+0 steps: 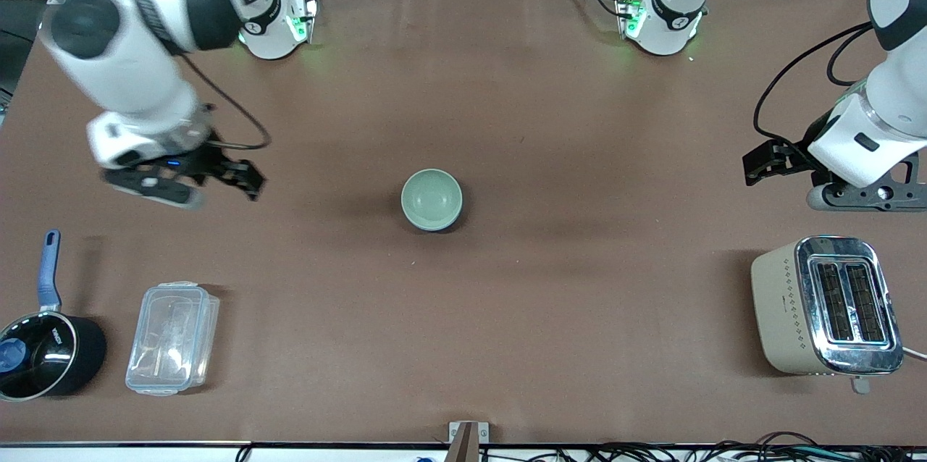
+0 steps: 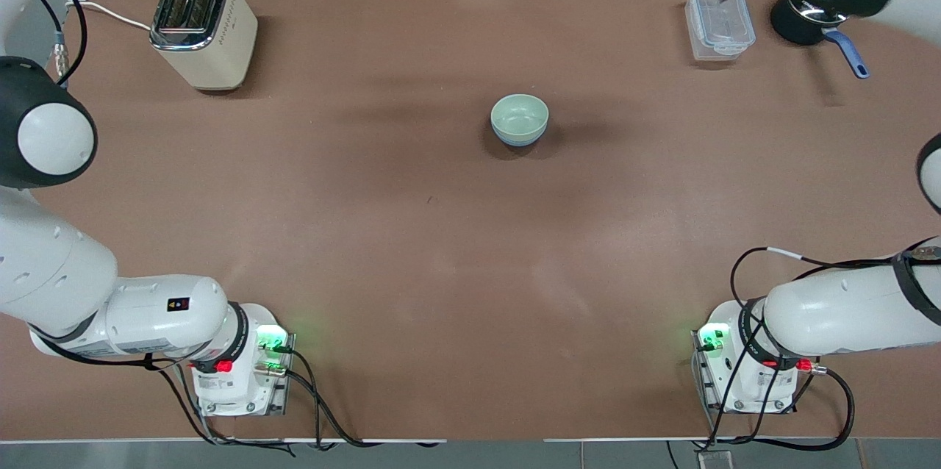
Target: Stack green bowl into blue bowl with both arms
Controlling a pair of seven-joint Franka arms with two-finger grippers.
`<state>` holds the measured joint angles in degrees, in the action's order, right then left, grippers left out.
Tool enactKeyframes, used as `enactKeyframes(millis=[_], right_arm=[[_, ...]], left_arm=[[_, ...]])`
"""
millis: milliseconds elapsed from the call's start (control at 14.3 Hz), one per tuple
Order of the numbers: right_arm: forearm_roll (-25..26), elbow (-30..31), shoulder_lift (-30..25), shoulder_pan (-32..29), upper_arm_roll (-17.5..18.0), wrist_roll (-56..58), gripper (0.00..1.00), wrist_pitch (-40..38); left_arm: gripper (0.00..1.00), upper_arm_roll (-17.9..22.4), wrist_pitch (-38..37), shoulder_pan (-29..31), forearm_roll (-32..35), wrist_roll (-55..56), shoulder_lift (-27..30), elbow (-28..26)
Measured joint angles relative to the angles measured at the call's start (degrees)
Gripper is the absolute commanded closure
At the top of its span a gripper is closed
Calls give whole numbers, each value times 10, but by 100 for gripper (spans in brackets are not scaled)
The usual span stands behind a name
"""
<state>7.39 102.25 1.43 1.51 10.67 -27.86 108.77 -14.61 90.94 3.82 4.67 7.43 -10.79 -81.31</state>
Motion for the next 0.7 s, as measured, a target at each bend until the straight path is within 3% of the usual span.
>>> enactKeyframes(millis=[419, 698], right_arm=[[-61, -130, -34, -29, -76, 161, 0, -194], [-73, -154, -32, -29, -115, 226, 0, -212]], left_arm=[[0, 0, 0, 0, -3, -2, 0, -1], [0, 0, 0, 0, -3, -3, 0, -1]])
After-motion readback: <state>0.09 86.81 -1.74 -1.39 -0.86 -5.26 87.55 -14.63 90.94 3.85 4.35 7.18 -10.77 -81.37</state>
